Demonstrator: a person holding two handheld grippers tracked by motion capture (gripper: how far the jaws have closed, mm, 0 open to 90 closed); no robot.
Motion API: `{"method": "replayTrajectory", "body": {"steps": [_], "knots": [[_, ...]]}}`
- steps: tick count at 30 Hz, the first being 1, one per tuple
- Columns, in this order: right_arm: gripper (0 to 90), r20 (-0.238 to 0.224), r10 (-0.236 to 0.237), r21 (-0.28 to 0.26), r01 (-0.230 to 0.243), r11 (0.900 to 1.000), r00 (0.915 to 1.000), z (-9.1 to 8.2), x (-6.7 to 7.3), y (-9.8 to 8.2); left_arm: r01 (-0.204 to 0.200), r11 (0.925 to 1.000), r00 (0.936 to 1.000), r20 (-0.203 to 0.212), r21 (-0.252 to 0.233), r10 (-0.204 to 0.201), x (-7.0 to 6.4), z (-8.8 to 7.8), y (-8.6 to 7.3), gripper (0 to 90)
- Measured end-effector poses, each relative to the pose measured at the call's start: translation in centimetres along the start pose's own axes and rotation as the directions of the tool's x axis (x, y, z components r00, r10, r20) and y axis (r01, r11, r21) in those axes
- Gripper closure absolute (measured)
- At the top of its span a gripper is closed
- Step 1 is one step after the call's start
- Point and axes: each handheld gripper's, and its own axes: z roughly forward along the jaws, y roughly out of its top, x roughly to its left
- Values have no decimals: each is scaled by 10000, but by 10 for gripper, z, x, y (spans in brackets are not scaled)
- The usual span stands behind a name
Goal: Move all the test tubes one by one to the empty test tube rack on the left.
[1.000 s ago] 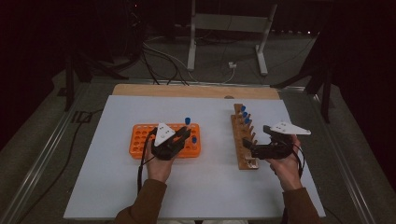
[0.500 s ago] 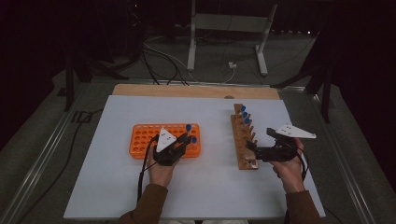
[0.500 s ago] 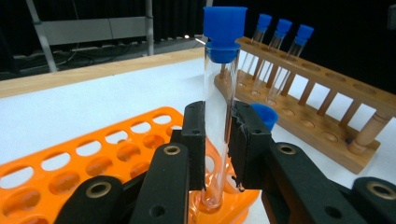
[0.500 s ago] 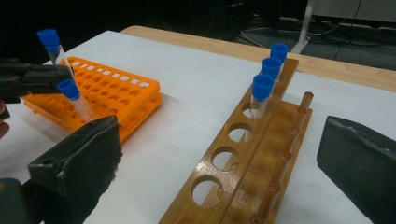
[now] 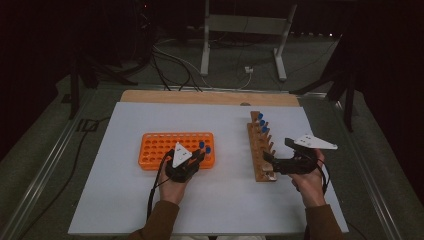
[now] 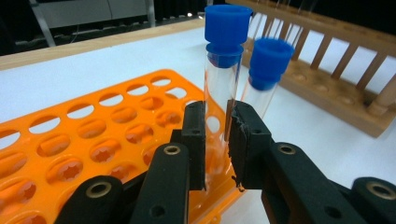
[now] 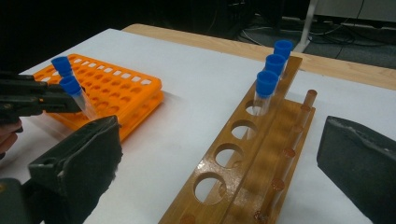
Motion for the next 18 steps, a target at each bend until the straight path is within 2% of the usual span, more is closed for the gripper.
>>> {"method": "replayTrajectory", "body": {"steps": [5, 13, 16, 18], "knots": [[0, -16, 15, 25, -15, 10000, 10000, 0, 0, -1, -513, 9970, 9986, -54, 573, 517, -2, 1, -5, 786], [0, -58, -43, 76, 43, 10000, 10000, 2, 2, -1, -624, 9953, 9980, -48, 738, 630, -2, 2, -3, 787], [0, -86, -69, 103, 70, 9999, 9999, 4, 3, -1, -582, 9952, 9983, 36, 783, 581, -1, 2, -2, 786], [0, -102, -85, 112, 87, 9999, 9999, 4, 4, -1, -400, 9962, 9991, 170, 773, 388, 1, 2, -2, 780]]}}
